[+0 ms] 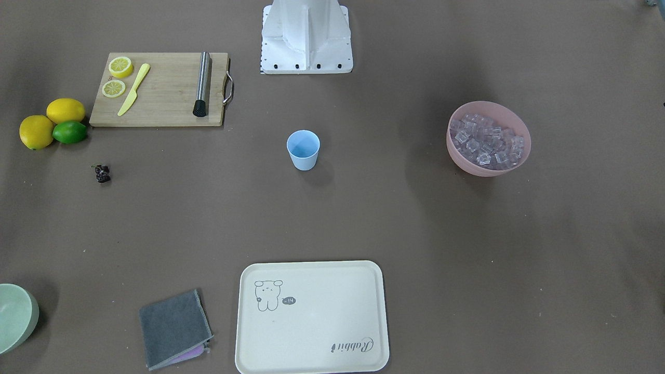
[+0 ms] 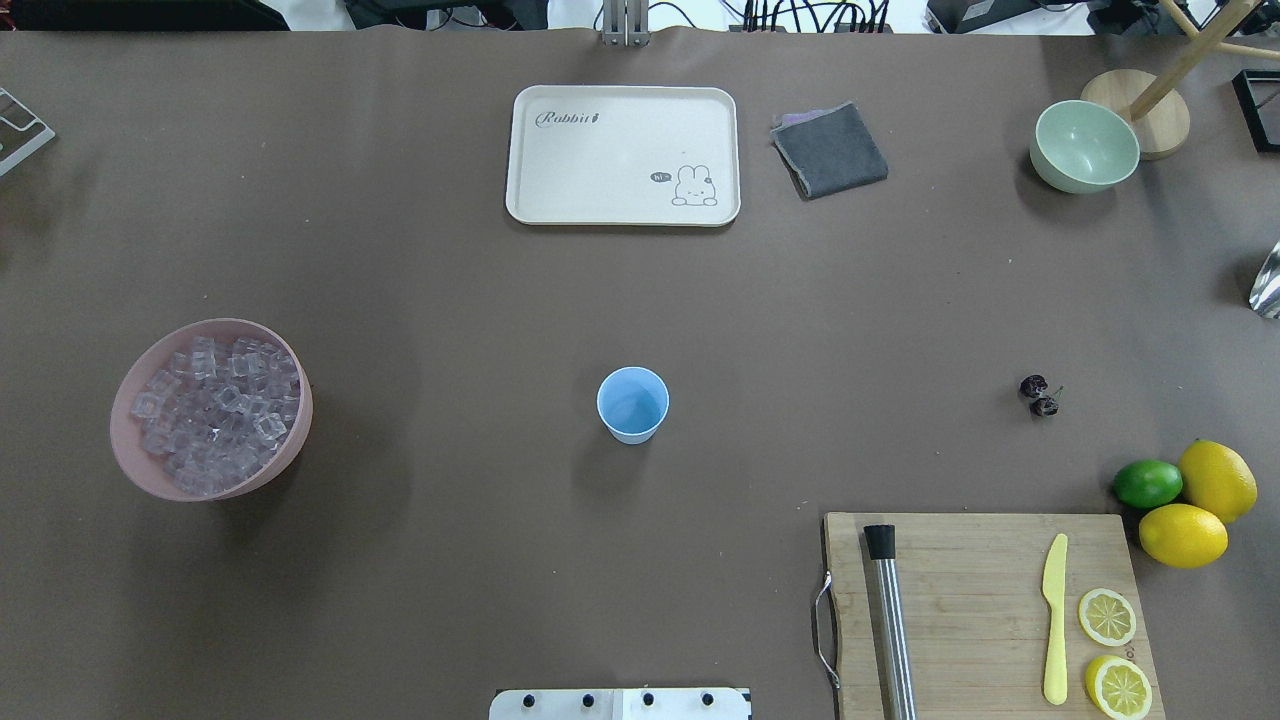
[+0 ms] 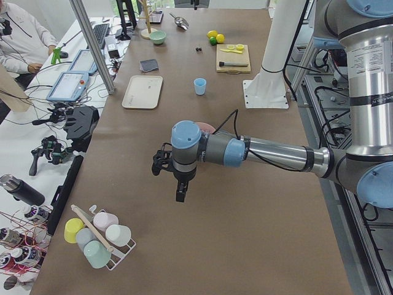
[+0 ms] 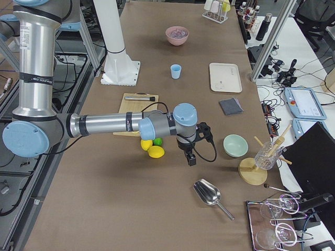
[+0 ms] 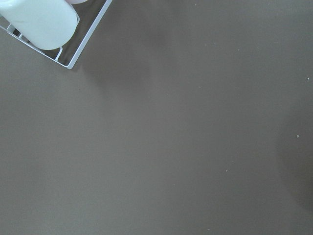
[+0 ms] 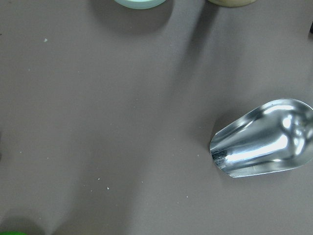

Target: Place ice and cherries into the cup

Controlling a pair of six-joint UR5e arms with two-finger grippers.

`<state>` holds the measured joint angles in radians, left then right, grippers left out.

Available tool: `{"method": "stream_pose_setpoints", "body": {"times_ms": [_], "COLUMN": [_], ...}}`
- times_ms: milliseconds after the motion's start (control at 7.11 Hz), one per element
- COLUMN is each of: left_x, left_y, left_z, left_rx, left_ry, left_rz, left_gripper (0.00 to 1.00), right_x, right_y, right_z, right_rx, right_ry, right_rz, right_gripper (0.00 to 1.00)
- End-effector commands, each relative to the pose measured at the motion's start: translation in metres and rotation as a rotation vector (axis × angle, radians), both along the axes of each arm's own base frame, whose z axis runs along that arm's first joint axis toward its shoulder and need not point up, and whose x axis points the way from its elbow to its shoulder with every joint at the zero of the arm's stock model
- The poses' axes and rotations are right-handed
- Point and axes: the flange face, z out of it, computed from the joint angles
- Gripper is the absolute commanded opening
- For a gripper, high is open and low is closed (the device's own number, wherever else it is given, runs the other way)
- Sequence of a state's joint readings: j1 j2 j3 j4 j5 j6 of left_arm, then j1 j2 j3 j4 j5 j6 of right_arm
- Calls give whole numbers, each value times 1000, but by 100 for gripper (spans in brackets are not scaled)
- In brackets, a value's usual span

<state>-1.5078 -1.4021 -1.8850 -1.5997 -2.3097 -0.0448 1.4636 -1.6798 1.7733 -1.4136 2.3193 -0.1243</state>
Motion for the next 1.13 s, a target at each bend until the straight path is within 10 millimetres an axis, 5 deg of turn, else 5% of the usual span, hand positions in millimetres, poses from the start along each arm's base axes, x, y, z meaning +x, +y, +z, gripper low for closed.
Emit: {"method": "stream_pose_setpoints", "body": {"times_ms": [0, 985], "left_x": [1, 4], "left_y": [-1, 8], "left_z": [-2, 2], "left_rx": [3, 47], "left_ry": [5, 10], "left_rz": [3, 6], "left_gripper": [98, 98], "right_x": [0, -6], "right_y": [2, 5], "right_z": [2, 5], "right_rx": [-1, -13], "right_ry": [0, -24], "right_rz": [0, -17], "right_gripper": [100, 100]}}
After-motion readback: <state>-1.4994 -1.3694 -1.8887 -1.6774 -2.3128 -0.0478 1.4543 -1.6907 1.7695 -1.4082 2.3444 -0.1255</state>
